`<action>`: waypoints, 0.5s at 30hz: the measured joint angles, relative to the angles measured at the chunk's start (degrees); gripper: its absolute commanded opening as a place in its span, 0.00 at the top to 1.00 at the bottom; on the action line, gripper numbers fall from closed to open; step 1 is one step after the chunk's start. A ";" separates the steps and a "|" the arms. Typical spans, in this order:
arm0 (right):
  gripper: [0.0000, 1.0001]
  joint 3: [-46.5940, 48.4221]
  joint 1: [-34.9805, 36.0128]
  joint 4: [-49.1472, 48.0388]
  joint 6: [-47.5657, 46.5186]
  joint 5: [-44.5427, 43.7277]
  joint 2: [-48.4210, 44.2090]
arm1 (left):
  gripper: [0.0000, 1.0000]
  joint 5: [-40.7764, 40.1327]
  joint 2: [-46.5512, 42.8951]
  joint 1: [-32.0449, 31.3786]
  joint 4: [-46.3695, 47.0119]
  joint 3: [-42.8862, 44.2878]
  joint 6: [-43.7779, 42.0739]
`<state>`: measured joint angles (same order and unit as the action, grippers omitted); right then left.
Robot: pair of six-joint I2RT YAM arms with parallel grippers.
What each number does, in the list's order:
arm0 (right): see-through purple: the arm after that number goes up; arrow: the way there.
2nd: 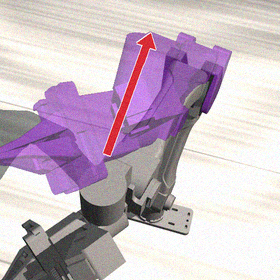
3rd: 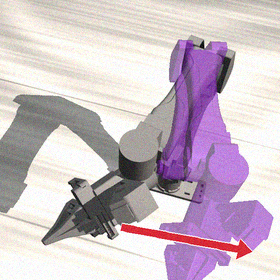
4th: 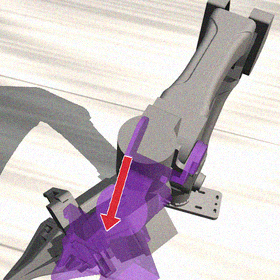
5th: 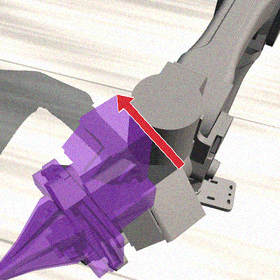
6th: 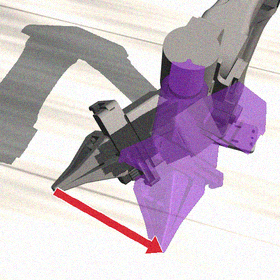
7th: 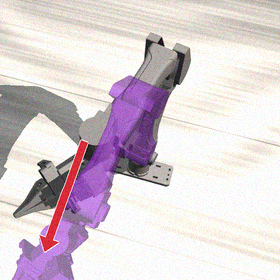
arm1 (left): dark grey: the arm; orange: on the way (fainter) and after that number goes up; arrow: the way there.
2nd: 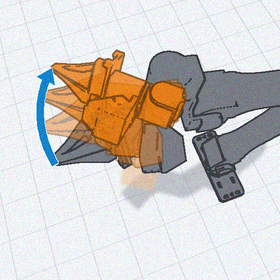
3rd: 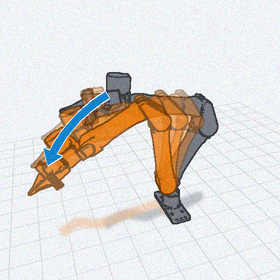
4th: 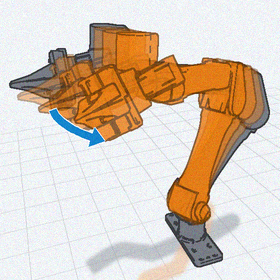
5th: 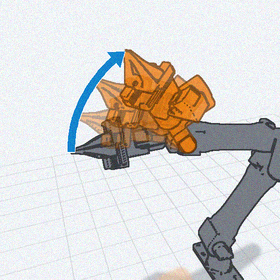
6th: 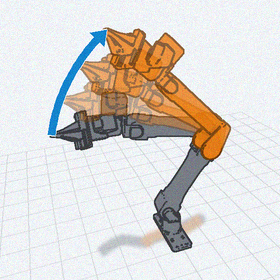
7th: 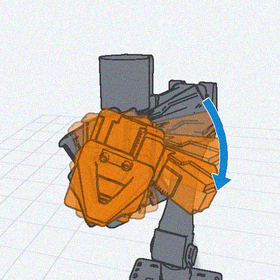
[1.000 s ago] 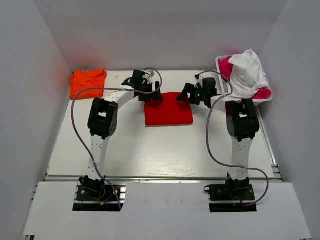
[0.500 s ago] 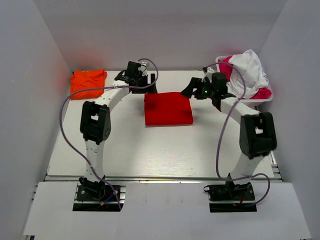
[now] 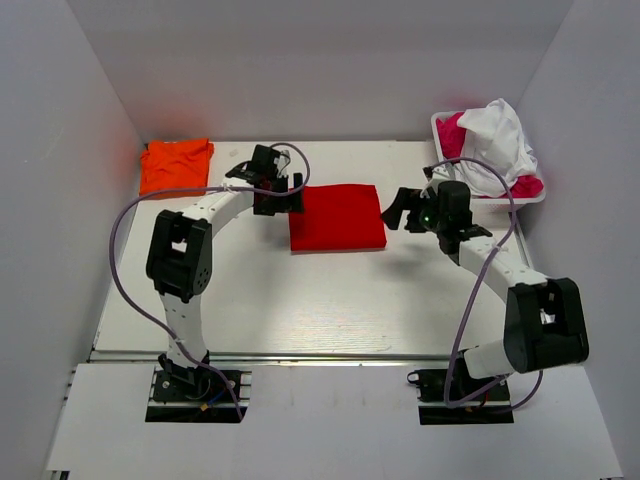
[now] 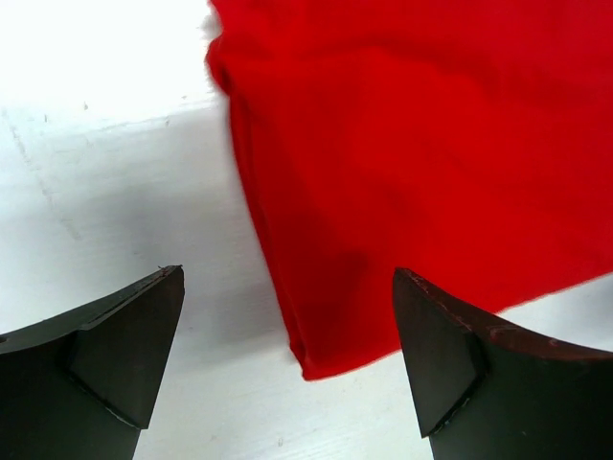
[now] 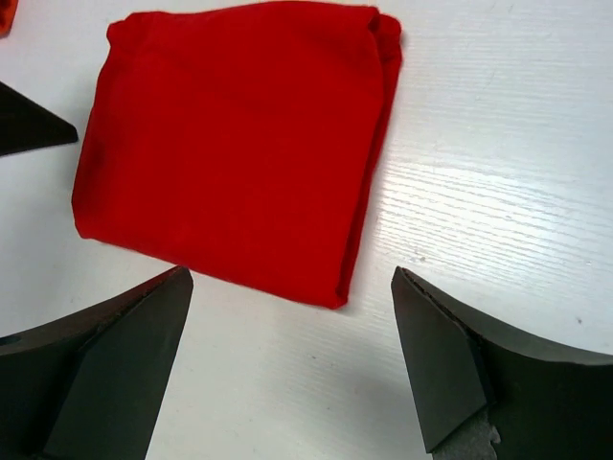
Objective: Fold and stack the t-shirts
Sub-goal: Put the neatly folded tshirt into the corner of the board with the left arm
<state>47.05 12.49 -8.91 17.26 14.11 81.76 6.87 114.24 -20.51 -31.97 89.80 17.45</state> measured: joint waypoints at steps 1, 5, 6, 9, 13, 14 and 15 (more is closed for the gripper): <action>0.10 -0.26 0.00 0.28 -0.17 -0.59 -0.79 | 0.02 -0.26 0.00 0.04 0.83 -1.22 0.28; 0.10 -1.05 0.00 0.76 -1.01 -2.82 -3.80 | 0.10 -0.22 1.46 0.48 2.62 -3.67 1.09; 0.10 -1.11 0.00 0.90 -1.14 -3.32 -4.33 | 0.10 -0.22 2.29 0.44 3.02 -3.67 1.16; 0.10 -1.22 -0.02 1.22 -1.29 -4.48 -5.16 | 0.17 0.50 4.90 0.37 4.42 -3.65 1.05; 0.10 -1.99 -0.04 1.79 -1.33 -5.55 -5.44 | 0.23 2.62 5.81 -0.20 7.19 -3.43 0.57; 0.10 -2.12 -0.04 2.03 -1.33 -5.90 -5.44 | 0.25 2.89 6.14 -0.31 7.69 -3.45 0.44; 0.10 -2.29 -0.04 2.05 -1.38 -6.21 -5.44 | 0.27 3.37 6.19 -0.35 8.52 -3.54 0.48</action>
<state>44.75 12.45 -6.85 15.88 7.90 76.31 10.24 120.42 -20.86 -23.44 86.26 17.93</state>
